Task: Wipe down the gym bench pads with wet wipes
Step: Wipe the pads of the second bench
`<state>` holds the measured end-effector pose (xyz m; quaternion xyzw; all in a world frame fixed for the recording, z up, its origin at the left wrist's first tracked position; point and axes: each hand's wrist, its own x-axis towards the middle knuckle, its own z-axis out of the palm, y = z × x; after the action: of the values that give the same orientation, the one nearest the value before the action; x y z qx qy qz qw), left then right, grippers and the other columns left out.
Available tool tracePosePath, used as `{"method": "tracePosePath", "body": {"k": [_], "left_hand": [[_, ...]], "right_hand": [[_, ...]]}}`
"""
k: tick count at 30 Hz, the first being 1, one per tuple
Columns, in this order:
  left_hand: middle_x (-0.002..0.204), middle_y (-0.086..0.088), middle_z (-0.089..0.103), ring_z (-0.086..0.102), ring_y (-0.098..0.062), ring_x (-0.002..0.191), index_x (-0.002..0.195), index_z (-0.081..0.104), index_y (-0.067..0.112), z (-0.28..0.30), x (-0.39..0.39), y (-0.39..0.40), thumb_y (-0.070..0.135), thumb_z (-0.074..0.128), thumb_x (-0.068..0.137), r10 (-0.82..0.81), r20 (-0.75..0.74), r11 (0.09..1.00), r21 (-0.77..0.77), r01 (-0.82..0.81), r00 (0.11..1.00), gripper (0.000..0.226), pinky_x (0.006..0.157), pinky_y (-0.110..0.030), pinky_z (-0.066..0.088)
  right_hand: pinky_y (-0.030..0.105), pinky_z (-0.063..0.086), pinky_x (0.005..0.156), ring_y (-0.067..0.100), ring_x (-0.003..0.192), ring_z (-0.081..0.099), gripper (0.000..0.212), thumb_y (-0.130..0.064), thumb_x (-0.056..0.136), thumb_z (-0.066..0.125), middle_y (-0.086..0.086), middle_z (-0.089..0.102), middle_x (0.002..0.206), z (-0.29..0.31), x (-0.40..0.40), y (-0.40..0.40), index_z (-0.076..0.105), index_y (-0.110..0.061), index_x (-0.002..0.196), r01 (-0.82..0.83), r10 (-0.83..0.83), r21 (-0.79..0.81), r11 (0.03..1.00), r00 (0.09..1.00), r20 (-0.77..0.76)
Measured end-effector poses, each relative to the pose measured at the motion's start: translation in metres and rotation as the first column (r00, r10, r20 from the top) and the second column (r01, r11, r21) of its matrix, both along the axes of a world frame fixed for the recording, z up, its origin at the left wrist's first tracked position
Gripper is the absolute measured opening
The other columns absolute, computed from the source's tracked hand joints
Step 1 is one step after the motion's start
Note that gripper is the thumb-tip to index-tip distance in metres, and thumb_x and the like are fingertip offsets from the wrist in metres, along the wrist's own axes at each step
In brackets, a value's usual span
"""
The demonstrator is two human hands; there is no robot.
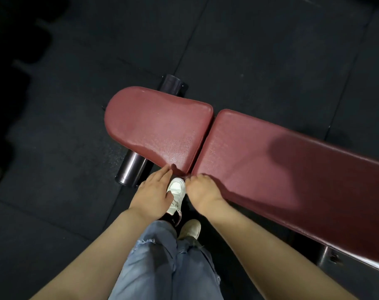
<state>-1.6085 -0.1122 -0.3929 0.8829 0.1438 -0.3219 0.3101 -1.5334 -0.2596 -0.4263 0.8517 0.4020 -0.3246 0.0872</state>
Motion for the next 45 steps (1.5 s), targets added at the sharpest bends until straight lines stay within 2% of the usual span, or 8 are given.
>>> {"method": "tracePosePath", "body": {"k": [6, 11, 15, 20, 26, 30, 38, 45], "left_hand": [[0.164, 0.005, 0.016, 0.015, -0.017, 0.151, 0.156, 0.027, 0.018, 0.034, -0.013, -0.004, 0.022, 0.049, 0.097, 0.05, 0.073, 0.999, -0.012, -0.049, 0.996, 0.064, 0.12, -0.046, 0.023], [0.144, 0.013, 0.049, 0.039, 0.006, 0.13, 0.143, 0.049, 0.023, 0.079, -0.024, -0.013, 0.017, 0.056, 0.096, 0.268, 0.165, 0.94, -0.259, -0.221, 0.949, 0.048, 0.108, -0.01, 0.029], [0.122, 0.027, 0.061, 0.051, 0.012, 0.118, 0.122, 0.059, 0.039, 0.128, -0.035, -0.023, 0.021, 0.059, 0.097, 0.446, 0.148, 0.815, -0.474, -0.332, 0.883, 0.031, 0.102, -0.015, 0.037], [0.114, 0.025, 0.065, 0.058, 0.004, 0.113, 0.114, 0.062, 0.039, 0.193, -0.052, -0.027, 0.017, 0.063, 0.095, 0.594, 0.281, 0.721, -0.601, -0.344, 0.754, 0.029, 0.091, -0.006, 0.041], [0.112, 0.019, 0.06, 0.055, -0.008, 0.113, 0.11, 0.066, 0.033, 0.235, -0.07, 0.0, 0.031, 0.07, 0.087, 0.368, 0.498, 0.872, -0.478, -0.106, 0.785, 0.023, 0.094, -0.014, 0.041], [0.119, 0.016, 0.055, 0.052, -0.004, 0.117, 0.124, 0.066, 0.027, 0.244, -0.074, 0.044, 0.03, 0.069, 0.09, 0.205, 0.464, 0.917, -0.398, -0.004, 0.862, 0.033, 0.1, -0.021, 0.04], [0.11, 0.024, 0.06, 0.057, -0.007, 0.104, 0.116, 0.06, 0.052, 0.277, -0.092, 0.146, 0.053, 0.058, 0.09, 0.097, 0.367, 0.827, -0.546, 0.13, 0.925, 0.025, 0.087, -0.027, 0.051], [0.11, 0.019, 0.068, 0.063, -0.003, 0.104, 0.12, 0.063, 0.039, 0.285, -0.084, 0.221, 0.027, 0.065, 0.093, 0.117, 0.308, 0.819, -0.568, 0.084, 0.944, 0.029, 0.09, -0.015, 0.047]], "right_hand": [[0.035, 0.043, 0.086, 0.026, 0.103, 0.056, 0.021, -0.01, 0.095, 0.049, 0.006, 0.064, 0.111, 0.042, -0.032, -0.036, 0.06, -0.012, 0.113, 0.419, -0.411, 0.271, 0.867, 0.907, -0.086], [0.023, 0.042, 0.067, 0.015, 0.079, 0.056, 0.011, -0.022, 0.095, 0.059, -0.004, 0.062, 0.086, 0.117, -0.036, -0.05, 0.069, -0.018, 0.097, 0.814, -0.694, 0.442, 0.378, 0.565, -0.447], [0.022, 0.049, 0.069, 0.007, 0.076, 0.063, 0.01, -0.025, 0.092, 0.061, -0.008, 0.07, 0.083, 0.18, -0.048, -0.053, 0.071, -0.024, 0.093, 0.923, -0.668, 0.357, 0.146, 0.358, -0.652], [0.037, 0.052, 0.076, 0.018, 0.076, 0.063, 0.012, -0.022, 0.091, 0.064, 0.008, 0.072, 0.088, 0.245, -0.075, -0.044, 0.071, -0.012, 0.092, 0.951, -0.648, 0.307, 0.041, 0.26, -0.716], [0.019, 0.048, 0.063, 0.005, 0.067, 0.061, 0.013, -0.008, 0.09, 0.064, 0.0, 0.073, 0.083, 0.295, -0.101, -0.016, 0.073, -0.016, 0.095, 0.971, -0.548, 0.237, -0.02, 0.188, -0.815], [0.019, 0.048, 0.059, 0.011, 0.069, 0.065, 0.029, 0.005, 0.088, 0.056, 0.002, 0.073, 0.08, 0.315, -0.11, 0.022, 0.073, -0.019, 0.091, 0.982, -0.47, 0.165, -0.096, 0.101, -0.877], [0.018, 0.049, 0.058, 0.007, 0.064, 0.063, 0.015, -0.021, 0.089, 0.069, -0.002, 0.071, 0.07, 0.336, -0.142, 0.124, 0.076, -0.019, 0.076, 0.96, -0.508, 0.223, -0.17, 0.108, -0.855], [0.017, 0.047, 0.059, 0.005, 0.065, 0.061, 0.016, -0.025, 0.093, 0.066, -0.004, 0.069, 0.071, 0.337, -0.158, 0.182, 0.075, -0.017, 0.082, 0.926, -0.526, 0.244, -0.288, 0.06, -0.848]]}}
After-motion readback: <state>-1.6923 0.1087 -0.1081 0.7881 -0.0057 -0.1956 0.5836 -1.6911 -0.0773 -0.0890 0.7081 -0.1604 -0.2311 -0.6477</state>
